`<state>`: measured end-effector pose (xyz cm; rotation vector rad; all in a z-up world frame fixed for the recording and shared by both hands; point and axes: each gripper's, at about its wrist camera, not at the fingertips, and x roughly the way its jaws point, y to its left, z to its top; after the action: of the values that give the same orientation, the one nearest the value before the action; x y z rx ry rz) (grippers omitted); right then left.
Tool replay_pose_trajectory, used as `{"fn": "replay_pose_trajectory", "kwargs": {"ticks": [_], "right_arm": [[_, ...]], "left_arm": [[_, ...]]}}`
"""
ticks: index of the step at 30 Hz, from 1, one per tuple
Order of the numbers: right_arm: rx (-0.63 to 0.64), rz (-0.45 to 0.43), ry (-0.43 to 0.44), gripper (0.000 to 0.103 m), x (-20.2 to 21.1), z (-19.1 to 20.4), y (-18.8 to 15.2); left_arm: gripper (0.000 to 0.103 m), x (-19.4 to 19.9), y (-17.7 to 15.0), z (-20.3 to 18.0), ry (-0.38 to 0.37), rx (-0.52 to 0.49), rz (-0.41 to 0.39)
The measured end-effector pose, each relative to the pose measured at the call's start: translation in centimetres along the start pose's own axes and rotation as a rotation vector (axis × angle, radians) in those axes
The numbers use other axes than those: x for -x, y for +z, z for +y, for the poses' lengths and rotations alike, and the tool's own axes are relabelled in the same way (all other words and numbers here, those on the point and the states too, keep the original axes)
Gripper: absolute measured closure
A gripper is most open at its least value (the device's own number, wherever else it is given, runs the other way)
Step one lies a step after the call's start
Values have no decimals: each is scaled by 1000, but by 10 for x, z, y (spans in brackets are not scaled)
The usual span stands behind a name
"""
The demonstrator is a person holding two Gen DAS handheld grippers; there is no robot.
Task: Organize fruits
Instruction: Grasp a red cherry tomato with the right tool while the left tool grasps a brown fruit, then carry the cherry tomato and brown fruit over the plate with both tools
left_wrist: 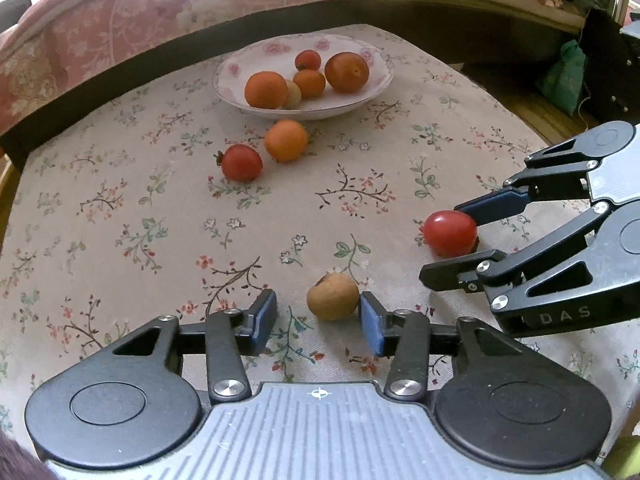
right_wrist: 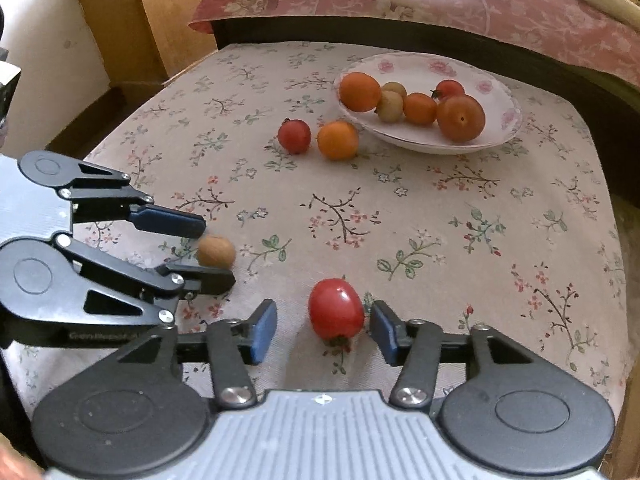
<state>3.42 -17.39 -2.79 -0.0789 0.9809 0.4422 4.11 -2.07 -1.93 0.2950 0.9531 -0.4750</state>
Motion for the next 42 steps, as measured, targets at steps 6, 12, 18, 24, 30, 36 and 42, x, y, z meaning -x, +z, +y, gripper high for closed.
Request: {"fn": "replay_pose_trajectory", "kwargs": {"ticks": [6, 12, 18, 24, 30, 36, 42], "right_arm": [[-20, 3, 22, 46, 0, -5, -1], [-53, 15, 37, 44, 0, -10, 1], [-53, 17, 10, 51, 1, -8, 2], [-28, 22, -31, 66, 1, -7, 3], [-20, 34, -28, 72, 1, -6, 4], [-9, 38, -39, 73, 0, -4, 4], [-2, 38, -45, 73, 0, -2, 3]], "left_arm": [[34, -3, 2, 3, 12, 21, 7], [34, -4, 3, 2, 14, 16, 9], [33, -5, 5, 0, 13, 19, 12], [51, -5, 7, -8, -7, 7, 6], [67, -3, 7, -15, 3, 10, -9], [67, -5, 8, -16, 16, 29, -32], [67, -4, 7, -18, 33, 27, -45]]}}
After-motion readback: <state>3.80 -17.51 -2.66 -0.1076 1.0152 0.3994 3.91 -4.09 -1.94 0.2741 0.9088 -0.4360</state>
